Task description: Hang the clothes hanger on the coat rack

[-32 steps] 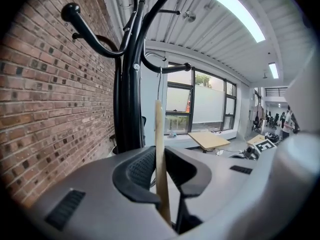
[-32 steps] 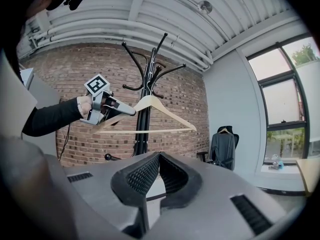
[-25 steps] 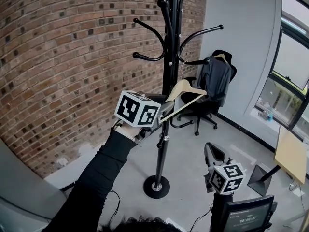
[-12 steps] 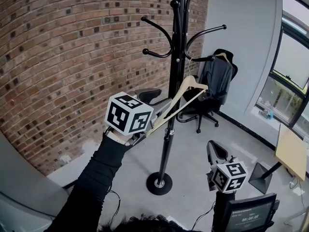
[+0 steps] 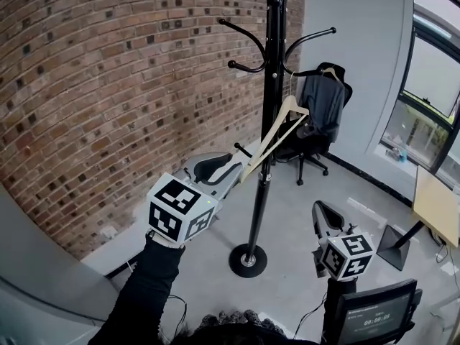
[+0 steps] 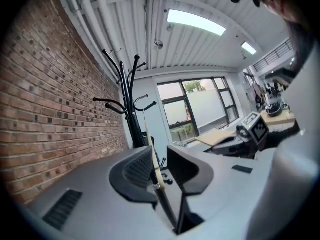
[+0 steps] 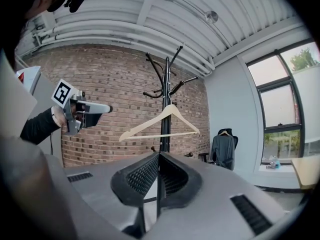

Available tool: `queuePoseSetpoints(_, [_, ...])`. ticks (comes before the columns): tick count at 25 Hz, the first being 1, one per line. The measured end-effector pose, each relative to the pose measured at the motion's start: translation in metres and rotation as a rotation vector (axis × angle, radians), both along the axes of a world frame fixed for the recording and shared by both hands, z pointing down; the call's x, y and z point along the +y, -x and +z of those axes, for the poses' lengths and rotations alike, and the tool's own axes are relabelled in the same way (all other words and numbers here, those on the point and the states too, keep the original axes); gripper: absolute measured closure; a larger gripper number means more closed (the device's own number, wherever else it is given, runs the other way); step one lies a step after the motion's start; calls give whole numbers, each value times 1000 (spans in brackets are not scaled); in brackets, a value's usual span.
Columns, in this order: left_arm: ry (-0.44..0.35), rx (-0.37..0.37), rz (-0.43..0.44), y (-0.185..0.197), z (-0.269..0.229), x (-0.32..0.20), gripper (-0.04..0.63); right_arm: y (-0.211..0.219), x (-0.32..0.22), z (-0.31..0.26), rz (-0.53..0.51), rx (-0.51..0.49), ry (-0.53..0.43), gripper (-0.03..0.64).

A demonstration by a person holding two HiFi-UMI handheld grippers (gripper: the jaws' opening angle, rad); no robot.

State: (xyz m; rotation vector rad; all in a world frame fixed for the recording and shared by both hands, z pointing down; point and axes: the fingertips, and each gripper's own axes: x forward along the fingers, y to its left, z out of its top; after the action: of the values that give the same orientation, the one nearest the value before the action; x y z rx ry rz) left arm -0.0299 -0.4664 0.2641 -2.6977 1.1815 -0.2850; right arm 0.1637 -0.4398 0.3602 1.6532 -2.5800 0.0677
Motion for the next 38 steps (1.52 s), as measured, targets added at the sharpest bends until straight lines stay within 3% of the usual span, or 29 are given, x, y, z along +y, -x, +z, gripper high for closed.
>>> queuePoseSetpoints(2, [15, -21, -24, 11, 24, 15, 532, 8, 16, 2, 3, -1, 3, 607])
queuePoseSetpoints(8, [108, 50, -5, 33, 70, 71, 586, 30, 69, 8, 14, 1, 1, 607])
queuePoseSetpoints(19, [152, 93, 1, 48, 100, 157, 588, 67, 156, 3, 75, 9, -30, 607])
queuePoseSetpoints(26, [193, 164, 3, 43, 110, 186, 588, 77, 193, -5, 93, 13, -53, 607])
queuePoseSetpoints(29, [193, 175, 9, 37, 111, 199, 588, 71, 208, -5, 109, -15, -52, 607])
queuePoseSetpoints(38, [226, 190, 10, 7, 112, 257, 588, 55, 272, -19, 98, 22, -71, 607])
